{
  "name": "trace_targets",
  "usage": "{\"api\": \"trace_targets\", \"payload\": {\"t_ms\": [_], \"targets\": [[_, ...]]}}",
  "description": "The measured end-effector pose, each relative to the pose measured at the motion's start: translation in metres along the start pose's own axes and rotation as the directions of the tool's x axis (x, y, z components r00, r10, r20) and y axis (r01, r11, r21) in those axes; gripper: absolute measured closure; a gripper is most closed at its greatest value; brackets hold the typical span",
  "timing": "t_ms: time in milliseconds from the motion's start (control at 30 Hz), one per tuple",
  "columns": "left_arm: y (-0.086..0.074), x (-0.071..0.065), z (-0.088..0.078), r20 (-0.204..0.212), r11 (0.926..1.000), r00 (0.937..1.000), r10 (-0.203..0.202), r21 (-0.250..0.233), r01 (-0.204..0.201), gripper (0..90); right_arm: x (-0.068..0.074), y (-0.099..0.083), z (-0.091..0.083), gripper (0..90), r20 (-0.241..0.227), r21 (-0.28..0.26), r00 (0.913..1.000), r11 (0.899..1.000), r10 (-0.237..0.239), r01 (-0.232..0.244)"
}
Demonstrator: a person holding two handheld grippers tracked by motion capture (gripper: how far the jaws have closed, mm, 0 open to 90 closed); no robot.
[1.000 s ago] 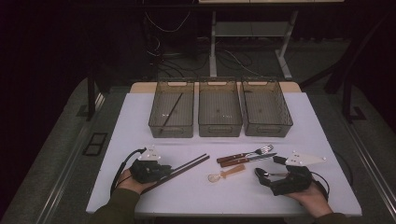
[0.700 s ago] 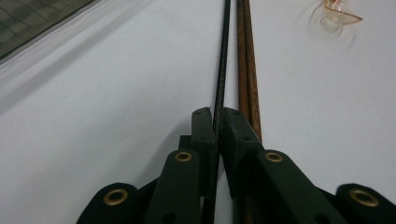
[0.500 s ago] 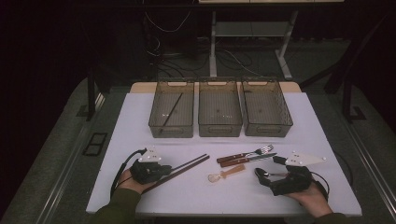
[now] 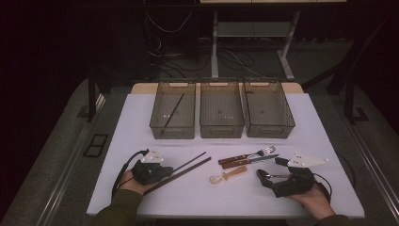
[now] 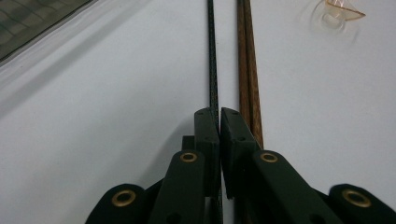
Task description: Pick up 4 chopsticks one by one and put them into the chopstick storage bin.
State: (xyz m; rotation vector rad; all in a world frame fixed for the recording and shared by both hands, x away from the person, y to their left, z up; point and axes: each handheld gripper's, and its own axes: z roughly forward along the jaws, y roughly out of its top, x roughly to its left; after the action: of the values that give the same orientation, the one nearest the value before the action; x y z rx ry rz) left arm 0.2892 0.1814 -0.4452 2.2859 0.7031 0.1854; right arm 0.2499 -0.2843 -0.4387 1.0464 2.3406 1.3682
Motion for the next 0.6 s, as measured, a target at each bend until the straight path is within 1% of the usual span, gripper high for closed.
{"api": "trace_targets", "payload": {"t_ms": [167, 300, 333, 567, 600], "targets": [[0.0016, 0.0010, -0.0006, 0.004, 0.9999, 1.0000, -0.003, 0.010, 0.003, 86.1, -0.0002, 0.0000, -0.0002, 1.1, 0.001, -0.001, 1.0000, 1.000, 0.001, -0.001], [0.0030, 0.0019, -0.0015, 0.009, 0.9999, 0.9999, -0.012, -0.001, 0.012, 86.1, -0.0003, 0.0000, 0.0000, 1.1, 0.000, 0.000, 1.0000, 1.000, 0.001, -0.001], [0.0033, 0.0027, -0.0020, 0.008, 1.0000, 1.0000, -0.003, 0.000, 0.003, 86.1, -0.0004, 0.0000, 0.0001, 1.1, 0.000, 0.000, 1.0000, 1.000, 0.000, 0.000], [0.0062, 0.0036, -0.0065, 0.005, 0.9995, 0.9995, -0.032, 0.000, 0.032, 86.1, -0.0005, 0.0000, 0.0003, 1.1, 0.000, 0.001, 1.0000, 1.000, 0.000, 0.000], [0.0068, 0.0044, -0.0070, 0.004, 0.9996, 0.9996, -0.030, -0.001, 0.030, 86.1, -0.0004, 0.0000, 0.0002, 1.1, 0.000, 0.001, 1.0000, 1.000, 0.000, 0.000]]}}
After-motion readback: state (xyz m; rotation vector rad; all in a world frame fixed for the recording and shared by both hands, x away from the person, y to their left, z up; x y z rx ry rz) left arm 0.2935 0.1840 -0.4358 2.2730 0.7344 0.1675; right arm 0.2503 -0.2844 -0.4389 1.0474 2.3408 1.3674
